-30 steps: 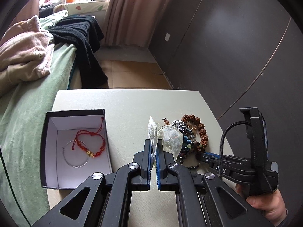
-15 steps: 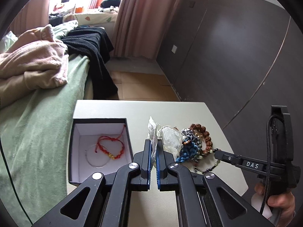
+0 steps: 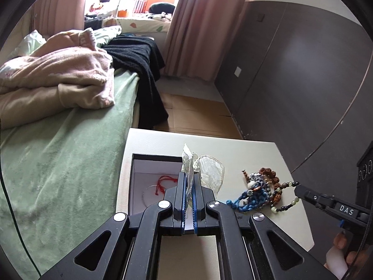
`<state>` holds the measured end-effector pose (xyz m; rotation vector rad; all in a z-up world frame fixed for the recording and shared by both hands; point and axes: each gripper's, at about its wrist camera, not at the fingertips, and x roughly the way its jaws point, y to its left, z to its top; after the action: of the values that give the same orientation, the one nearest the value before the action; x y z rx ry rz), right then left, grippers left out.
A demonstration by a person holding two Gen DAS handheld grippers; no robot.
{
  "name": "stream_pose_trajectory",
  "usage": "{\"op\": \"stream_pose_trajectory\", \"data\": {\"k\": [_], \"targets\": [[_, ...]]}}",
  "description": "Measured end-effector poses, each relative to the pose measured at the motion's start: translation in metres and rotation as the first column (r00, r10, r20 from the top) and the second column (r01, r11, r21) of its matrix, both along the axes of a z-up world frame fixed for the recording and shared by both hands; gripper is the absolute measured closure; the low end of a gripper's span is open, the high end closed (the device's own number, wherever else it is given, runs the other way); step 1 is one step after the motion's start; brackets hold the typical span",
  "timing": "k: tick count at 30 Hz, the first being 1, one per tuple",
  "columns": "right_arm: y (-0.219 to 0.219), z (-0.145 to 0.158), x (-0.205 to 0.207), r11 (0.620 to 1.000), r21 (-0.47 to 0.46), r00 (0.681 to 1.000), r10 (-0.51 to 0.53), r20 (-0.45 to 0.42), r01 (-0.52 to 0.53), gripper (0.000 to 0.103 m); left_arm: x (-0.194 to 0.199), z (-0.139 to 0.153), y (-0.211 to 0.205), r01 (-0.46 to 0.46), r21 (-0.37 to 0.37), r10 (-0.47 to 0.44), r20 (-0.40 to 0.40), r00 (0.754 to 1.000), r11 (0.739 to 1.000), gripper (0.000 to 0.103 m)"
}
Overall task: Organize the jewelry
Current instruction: 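Lower the pouch and bead bracelet into the black box, opening both tools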
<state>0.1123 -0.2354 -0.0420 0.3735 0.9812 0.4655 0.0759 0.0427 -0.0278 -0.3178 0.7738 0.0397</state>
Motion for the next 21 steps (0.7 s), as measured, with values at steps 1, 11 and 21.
{"op": "stream_pose_trajectory", "data": {"k": [1, 11, 21], "targets": [[0.002, 0.001, 0.0, 1.0, 0.002, 1.0, 0.004, 0.004, -0.004, 0.093, 0.001, -0.001, 0.002, -0.003, -0.004, 0.003, -0.005, 1.0, 1.0, 0.099], [0.022, 0.006, 0.001, 0.998, 0.027, 0.998, 0.049, 0.051, -0.05, 0.093, 0.008, 0.002, 0.011, 0.008, -0.022, -0.009, -0.013, 1.0, 1.0, 0.037], [0.058, 0.013, -0.001, 0.981, 0.113, 0.983, 0.145, 0.116, -0.158, 0.093, 0.001, 0.01, 0.057, -0.125, -0.09, 0.13, 0.051, 0.99, 0.988, 0.026]]}}
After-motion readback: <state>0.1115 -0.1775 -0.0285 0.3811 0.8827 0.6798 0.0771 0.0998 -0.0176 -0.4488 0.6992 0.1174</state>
